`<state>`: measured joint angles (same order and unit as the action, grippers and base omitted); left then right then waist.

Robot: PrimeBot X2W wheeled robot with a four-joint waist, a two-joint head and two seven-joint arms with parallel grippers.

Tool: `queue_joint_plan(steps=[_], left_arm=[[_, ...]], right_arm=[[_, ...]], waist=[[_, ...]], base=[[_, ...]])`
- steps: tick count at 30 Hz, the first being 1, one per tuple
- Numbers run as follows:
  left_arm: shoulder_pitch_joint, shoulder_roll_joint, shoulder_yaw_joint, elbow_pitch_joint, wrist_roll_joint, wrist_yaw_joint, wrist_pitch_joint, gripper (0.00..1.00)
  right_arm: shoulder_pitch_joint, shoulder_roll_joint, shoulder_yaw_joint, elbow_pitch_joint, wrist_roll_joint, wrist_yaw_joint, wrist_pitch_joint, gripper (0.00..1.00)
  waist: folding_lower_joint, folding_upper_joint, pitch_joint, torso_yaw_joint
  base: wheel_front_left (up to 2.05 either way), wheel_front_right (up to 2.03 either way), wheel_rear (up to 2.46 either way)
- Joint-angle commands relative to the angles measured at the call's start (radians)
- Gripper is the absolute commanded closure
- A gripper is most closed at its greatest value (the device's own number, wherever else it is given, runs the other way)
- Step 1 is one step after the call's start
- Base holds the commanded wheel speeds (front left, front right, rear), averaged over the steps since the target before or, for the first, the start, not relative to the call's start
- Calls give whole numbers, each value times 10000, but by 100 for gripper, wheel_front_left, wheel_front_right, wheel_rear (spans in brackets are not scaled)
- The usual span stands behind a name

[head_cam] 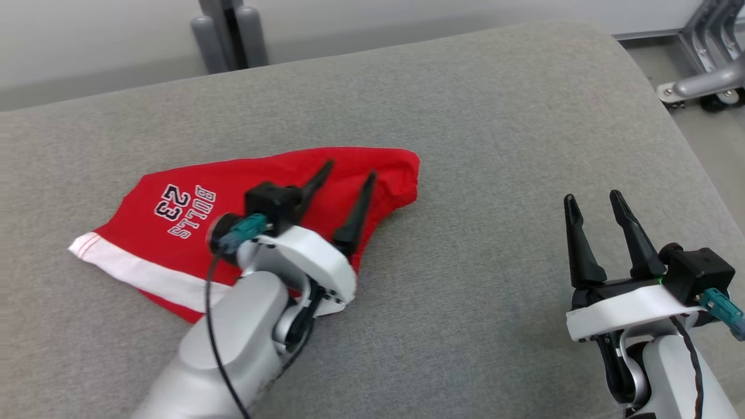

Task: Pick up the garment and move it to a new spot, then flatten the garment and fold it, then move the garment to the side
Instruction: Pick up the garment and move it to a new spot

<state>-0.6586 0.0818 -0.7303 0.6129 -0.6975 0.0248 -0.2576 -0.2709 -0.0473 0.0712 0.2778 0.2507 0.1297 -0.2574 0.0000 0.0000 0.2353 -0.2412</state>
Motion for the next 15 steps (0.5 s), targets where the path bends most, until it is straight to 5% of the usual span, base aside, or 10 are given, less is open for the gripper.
queue_joint_plan(steps=[1,9,15], left_arm=[[180,291,250,-242,132,198,-66,0],[1590,1374,2533,-2839,1109,1361,-79,0],[2550,1913,3786,-3990,1709,1714,-80,0]], right_arm=[[130,-67,-51,-33,-34,20,-94,0],[247,-67,-171,-187,-294,20,-88,0],[333,-71,-189,-273,-433,20,28,0]], waist=[[0,0,-131,250],[0,0,-475,1072],[0,0,-738,1407]], base=[[0,0,0],[0,0,0],[0,0,0]])
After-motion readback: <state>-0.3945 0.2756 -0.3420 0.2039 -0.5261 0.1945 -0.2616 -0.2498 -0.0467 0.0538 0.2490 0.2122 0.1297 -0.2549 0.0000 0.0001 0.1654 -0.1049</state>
